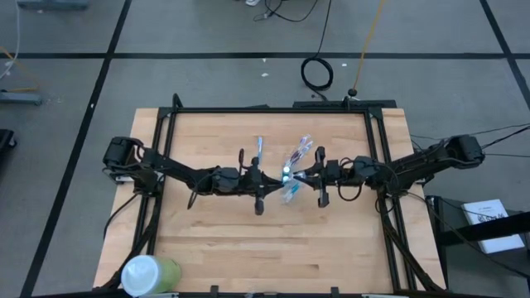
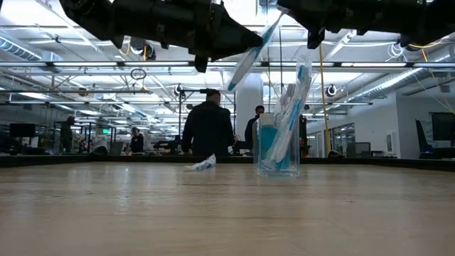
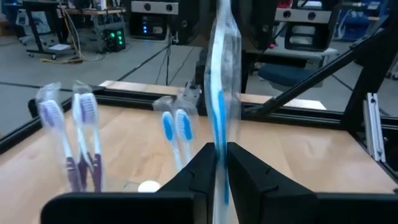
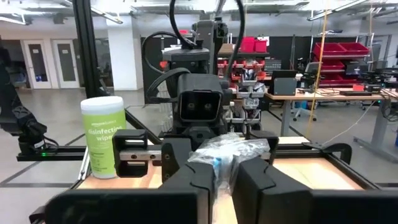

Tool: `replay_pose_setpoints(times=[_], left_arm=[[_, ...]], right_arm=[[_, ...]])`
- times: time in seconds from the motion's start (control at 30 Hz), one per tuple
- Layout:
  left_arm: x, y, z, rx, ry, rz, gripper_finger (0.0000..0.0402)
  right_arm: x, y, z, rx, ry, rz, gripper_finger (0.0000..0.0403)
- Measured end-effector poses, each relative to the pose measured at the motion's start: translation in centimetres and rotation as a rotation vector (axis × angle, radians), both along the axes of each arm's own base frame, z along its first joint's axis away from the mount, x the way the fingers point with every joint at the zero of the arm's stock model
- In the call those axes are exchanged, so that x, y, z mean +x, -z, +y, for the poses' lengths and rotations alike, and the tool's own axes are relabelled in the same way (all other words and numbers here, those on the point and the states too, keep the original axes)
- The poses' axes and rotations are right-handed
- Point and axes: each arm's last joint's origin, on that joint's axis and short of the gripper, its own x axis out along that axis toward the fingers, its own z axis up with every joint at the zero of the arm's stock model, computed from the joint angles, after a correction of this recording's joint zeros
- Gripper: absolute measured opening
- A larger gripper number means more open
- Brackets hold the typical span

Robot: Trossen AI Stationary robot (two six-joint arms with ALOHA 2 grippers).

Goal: Pick & Place toothbrushing station
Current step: Put the blue toothbrush into the transparent organizer

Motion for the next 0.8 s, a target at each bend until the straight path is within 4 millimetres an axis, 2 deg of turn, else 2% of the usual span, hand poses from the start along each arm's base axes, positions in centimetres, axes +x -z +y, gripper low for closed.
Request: replay_pose_setpoints(times=[0.1,0.2,0.3,0.43,0.6,0.8], left_arm=[[-0.3,-0.6,0.1,0.004,-0.01,0.009,0.004],[-0.7,-1.0,0.2,0.01,-0.033,0.023,0.0041],[-1.1,-1.4,0.3,0.023,-0.053,0.047,0.0041],[-1.8,-2.1,0.5,0.101,-0.066,0.09,0.0042],[-2.7,-3.3,0.7,0.126,-0.105,0.092,0.0042],[-2.7,-3.0,0.8,0.121,-0.111,0.119,0.0042]], right_arm=[[-0.3,-0.9,-0.2,-0.002,0.007,0.013,0.0022],[-0.3,-2.6,-0.4,-0.011,0.014,0.063,0.0017],[0.1,-4.0,-0.4,-0.019,0.015,0.163,0.0017],[0.7,-4.6,-0.3,-0.03,0.013,0.289,0.0018],[1.1,-4.1,-0.3,-0.015,0.015,0.345,0.0019],[2.2,-2.4,-0.2,-0.024,0.017,0.424,0.0019]])
